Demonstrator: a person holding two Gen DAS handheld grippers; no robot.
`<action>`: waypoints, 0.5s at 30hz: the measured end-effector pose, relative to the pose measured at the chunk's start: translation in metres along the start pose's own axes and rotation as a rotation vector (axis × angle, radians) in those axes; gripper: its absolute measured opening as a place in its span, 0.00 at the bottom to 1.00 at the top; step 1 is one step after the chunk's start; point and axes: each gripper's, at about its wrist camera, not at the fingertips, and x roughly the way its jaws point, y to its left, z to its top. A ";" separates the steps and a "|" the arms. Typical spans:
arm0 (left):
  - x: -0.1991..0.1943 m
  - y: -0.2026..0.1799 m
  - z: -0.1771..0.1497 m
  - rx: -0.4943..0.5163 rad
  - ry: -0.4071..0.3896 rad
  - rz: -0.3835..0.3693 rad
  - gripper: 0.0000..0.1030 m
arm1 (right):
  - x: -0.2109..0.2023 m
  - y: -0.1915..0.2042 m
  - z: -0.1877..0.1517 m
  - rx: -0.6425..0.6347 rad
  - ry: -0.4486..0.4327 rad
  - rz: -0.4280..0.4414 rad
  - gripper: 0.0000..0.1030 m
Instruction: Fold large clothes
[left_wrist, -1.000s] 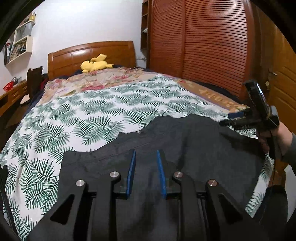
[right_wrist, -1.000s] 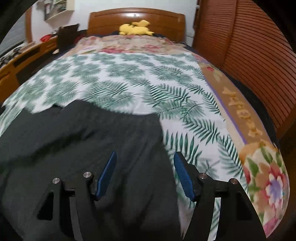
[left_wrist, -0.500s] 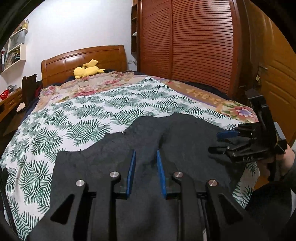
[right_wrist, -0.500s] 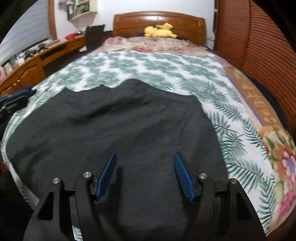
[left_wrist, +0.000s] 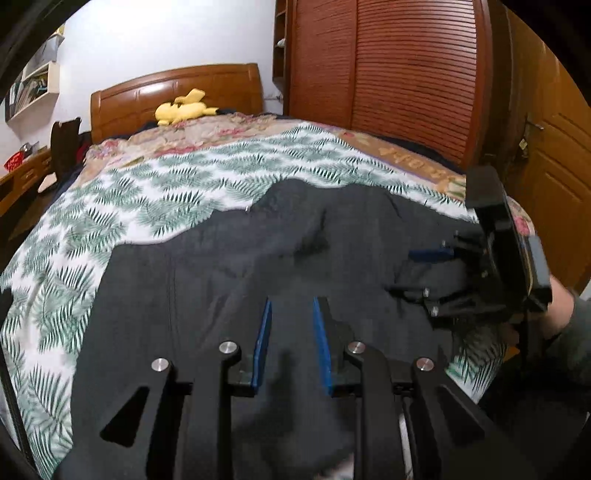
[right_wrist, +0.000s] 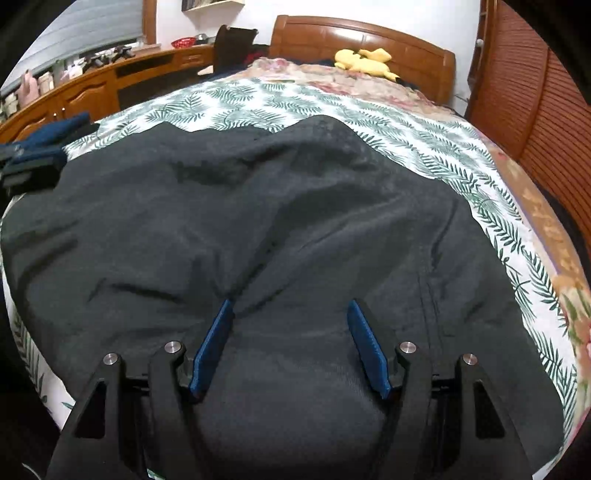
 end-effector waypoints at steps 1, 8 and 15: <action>-0.001 0.000 -0.004 -0.005 0.008 0.004 0.21 | 0.000 0.002 0.002 -0.009 0.009 -0.010 0.65; -0.024 0.008 -0.035 -0.057 0.054 0.075 0.21 | -0.006 0.001 0.008 -0.025 0.007 -0.019 0.65; -0.061 0.039 -0.068 -0.127 0.109 0.167 0.21 | -0.034 0.019 0.012 -0.040 -0.073 0.055 0.65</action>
